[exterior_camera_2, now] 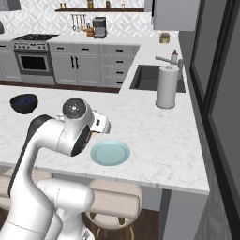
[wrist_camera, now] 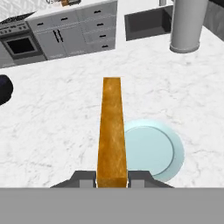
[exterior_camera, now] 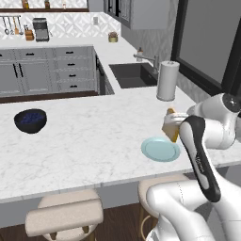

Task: Start the toaster. Once the lever pops up, take the bread to the plate on the dining counter.

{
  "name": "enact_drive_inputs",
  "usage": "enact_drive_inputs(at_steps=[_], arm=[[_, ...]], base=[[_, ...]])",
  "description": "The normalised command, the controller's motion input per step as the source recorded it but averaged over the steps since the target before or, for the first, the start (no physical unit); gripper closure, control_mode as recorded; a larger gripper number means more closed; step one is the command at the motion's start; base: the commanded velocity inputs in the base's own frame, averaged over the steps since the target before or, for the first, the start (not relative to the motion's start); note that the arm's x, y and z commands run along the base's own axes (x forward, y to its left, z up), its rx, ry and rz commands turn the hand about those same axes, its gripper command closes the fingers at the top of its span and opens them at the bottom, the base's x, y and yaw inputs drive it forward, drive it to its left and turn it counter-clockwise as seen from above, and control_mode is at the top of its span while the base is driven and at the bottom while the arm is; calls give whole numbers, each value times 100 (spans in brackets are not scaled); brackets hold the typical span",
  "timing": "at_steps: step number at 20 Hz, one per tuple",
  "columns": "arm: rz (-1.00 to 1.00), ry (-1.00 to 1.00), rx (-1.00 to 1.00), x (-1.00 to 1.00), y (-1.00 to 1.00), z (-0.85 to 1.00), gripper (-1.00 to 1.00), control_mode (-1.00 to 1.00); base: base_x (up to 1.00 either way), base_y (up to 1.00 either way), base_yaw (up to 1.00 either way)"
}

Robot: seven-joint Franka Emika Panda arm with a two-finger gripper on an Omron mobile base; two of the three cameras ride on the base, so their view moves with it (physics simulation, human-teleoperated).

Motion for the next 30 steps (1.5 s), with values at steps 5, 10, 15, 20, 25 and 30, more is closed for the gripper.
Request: enact_drive_inputs(at_steps=[5,10,15,20,25,30], arm=[[8,3,5,59,0,-58,100,-100],[7,4,2,59,0,-55,100,-100],[8,3,3,58,-2,-46,100,-100],[6,2,3,50,0,-21,100,-100],[5,2,0,37,0,-30,100,-100],[1,8,1,25,0,-30,100,-100]], base=[[0,0,0],[0,0,0],[0,0,0],[0,0,0],[0,0,0],[0,0,0]])
